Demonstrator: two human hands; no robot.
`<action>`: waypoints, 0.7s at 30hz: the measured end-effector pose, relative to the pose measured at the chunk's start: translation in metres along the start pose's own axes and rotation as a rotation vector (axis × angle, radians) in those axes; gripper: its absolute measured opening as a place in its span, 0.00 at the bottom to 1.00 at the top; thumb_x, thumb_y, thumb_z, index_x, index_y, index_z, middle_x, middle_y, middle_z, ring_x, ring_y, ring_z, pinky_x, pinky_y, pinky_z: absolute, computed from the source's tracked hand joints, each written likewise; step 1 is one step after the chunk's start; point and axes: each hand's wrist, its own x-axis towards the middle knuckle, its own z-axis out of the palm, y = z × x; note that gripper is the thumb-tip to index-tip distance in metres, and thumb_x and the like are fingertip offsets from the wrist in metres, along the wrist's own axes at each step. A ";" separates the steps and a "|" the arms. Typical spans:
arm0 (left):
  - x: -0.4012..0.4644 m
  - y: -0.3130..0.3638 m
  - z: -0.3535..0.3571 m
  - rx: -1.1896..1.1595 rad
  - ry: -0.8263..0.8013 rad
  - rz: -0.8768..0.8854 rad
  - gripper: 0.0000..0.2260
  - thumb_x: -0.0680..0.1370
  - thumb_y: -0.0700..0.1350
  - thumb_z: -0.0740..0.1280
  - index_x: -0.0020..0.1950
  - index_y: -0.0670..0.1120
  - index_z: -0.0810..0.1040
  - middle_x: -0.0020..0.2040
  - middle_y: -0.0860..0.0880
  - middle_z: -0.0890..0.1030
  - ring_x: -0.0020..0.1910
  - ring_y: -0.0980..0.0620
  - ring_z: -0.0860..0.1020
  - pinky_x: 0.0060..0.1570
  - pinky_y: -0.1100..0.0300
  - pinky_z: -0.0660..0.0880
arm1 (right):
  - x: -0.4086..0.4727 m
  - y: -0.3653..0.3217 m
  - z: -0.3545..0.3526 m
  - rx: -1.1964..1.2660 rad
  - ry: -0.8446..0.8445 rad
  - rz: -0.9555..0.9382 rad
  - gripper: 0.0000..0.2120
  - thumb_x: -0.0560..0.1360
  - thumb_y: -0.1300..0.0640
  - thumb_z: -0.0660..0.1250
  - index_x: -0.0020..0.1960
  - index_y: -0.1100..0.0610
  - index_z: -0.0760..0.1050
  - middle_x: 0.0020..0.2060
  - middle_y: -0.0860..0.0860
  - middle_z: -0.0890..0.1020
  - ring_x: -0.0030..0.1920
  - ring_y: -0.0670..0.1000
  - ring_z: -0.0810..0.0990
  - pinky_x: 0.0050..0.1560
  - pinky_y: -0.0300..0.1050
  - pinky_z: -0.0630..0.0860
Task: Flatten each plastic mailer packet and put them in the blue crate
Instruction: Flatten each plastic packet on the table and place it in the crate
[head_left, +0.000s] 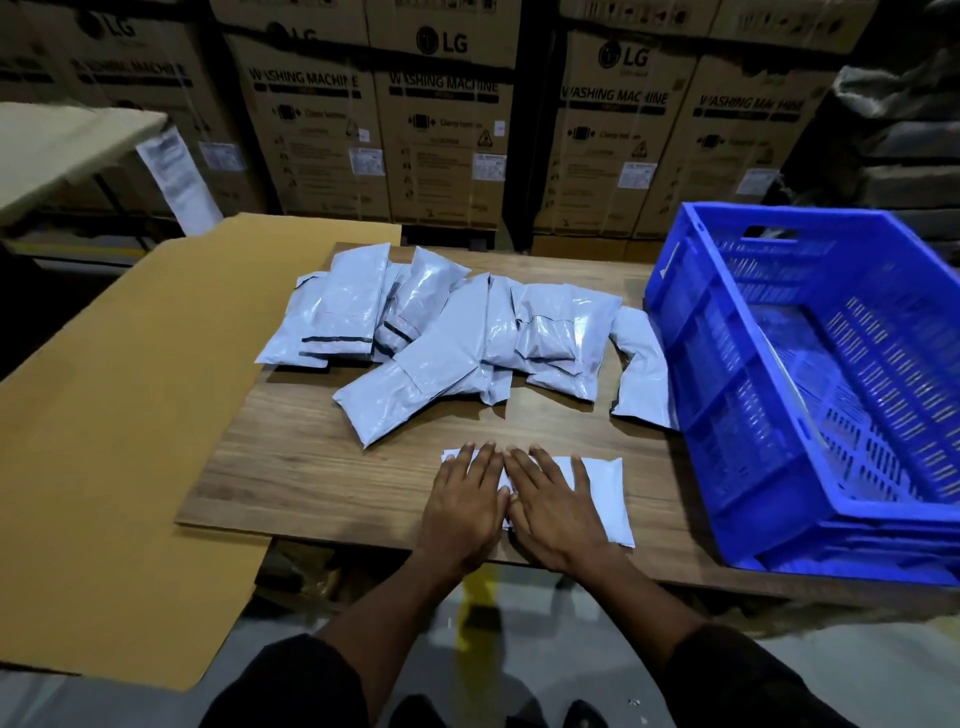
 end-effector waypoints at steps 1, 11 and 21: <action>-0.001 0.000 0.001 -0.007 0.001 -0.002 0.19 0.85 0.47 0.56 0.70 0.37 0.75 0.70 0.39 0.75 0.70 0.37 0.72 0.66 0.41 0.71 | -0.001 0.001 0.001 -0.006 -0.001 0.005 0.35 0.76 0.43 0.37 0.81 0.52 0.55 0.79 0.46 0.58 0.79 0.52 0.53 0.75 0.65 0.45; -0.003 -0.004 -0.001 -0.040 -0.028 0.008 0.21 0.84 0.48 0.59 0.75 0.39 0.71 0.74 0.41 0.72 0.74 0.34 0.67 0.68 0.38 0.68 | -0.024 0.042 -0.001 -0.088 -0.047 0.145 0.33 0.79 0.32 0.37 0.80 0.44 0.48 0.81 0.44 0.47 0.80 0.54 0.45 0.76 0.62 0.48; -0.003 -0.002 -0.010 0.021 -0.115 -0.002 0.25 0.84 0.53 0.55 0.78 0.42 0.66 0.78 0.42 0.66 0.78 0.35 0.60 0.70 0.38 0.65 | -0.029 0.052 -0.018 -0.173 -0.039 0.124 0.35 0.80 0.34 0.43 0.81 0.52 0.50 0.81 0.52 0.47 0.80 0.57 0.42 0.75 0.64 0.40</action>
